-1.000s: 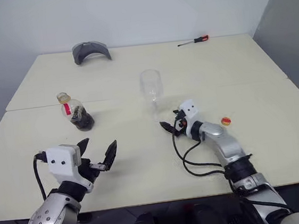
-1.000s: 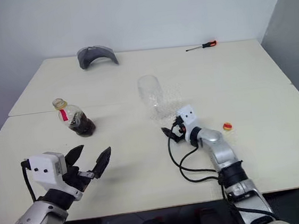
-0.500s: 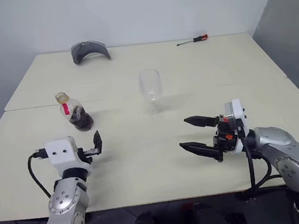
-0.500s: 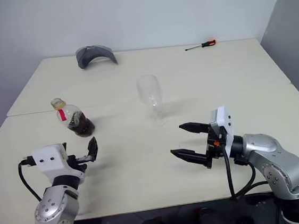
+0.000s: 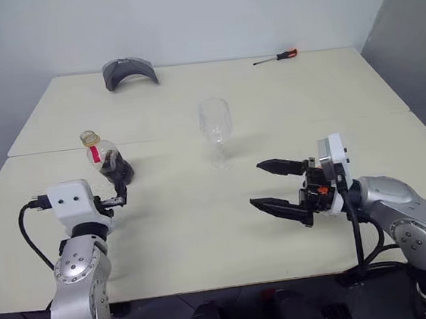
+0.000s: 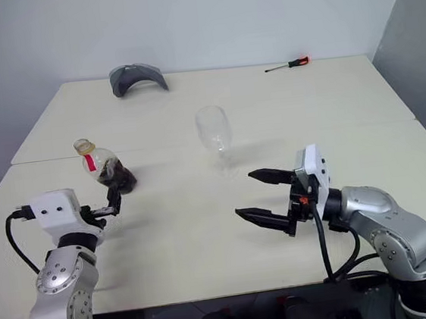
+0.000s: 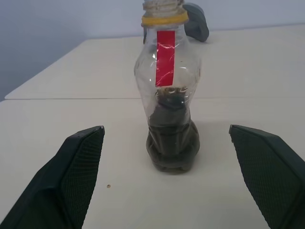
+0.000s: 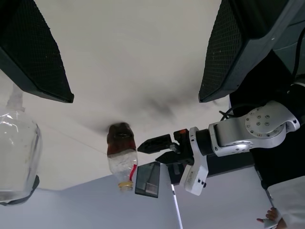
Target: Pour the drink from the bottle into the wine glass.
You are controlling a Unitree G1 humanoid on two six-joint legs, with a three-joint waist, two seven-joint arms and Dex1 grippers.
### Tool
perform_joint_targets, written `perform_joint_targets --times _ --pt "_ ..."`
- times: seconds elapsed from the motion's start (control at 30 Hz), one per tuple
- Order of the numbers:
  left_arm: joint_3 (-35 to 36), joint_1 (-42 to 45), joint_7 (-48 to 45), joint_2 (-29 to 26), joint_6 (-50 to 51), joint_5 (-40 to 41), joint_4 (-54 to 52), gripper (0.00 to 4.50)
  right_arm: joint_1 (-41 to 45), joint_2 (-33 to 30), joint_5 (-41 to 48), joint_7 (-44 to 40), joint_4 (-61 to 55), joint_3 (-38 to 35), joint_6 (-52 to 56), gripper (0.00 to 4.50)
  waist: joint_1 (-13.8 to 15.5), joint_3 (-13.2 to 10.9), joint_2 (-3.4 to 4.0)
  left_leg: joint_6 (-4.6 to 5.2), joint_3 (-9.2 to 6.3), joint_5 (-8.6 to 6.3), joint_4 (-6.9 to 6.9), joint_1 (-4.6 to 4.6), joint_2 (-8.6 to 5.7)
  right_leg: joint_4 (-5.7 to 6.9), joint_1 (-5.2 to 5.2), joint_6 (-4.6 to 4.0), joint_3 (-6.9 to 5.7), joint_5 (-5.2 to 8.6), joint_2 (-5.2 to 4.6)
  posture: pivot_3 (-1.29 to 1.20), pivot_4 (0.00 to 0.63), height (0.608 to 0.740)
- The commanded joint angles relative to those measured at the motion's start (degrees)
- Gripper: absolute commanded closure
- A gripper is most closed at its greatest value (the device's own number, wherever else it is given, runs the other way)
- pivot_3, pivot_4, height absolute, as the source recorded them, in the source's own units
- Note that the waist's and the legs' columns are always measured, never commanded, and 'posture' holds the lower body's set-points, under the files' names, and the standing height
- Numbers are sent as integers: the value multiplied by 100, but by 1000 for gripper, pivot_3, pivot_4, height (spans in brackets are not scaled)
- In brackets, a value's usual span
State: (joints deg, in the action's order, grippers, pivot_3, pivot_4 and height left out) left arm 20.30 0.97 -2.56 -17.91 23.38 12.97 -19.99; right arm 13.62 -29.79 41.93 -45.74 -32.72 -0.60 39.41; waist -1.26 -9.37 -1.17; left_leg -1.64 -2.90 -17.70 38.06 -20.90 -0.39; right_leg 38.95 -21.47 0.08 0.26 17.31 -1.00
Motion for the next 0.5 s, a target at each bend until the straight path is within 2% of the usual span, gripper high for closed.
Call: perform_joint_targets --times 0.03,0.5 --pt "130 172 -198 -125 -187 78 142 0 20 4 188 113 -202 -53 -4 30 2 0 0 0 0 0 0 0 0 0 0 0 -1 0 0 0 150 740" --pt "17 1272 -1015 -575 -1011 26 2285 0 28 1 112 551 -283 -7 -30 30 38 -2 -3 -2 -3 1 -1 -4 -1 -1 -5 0 -6 0 -4 0 150 740"
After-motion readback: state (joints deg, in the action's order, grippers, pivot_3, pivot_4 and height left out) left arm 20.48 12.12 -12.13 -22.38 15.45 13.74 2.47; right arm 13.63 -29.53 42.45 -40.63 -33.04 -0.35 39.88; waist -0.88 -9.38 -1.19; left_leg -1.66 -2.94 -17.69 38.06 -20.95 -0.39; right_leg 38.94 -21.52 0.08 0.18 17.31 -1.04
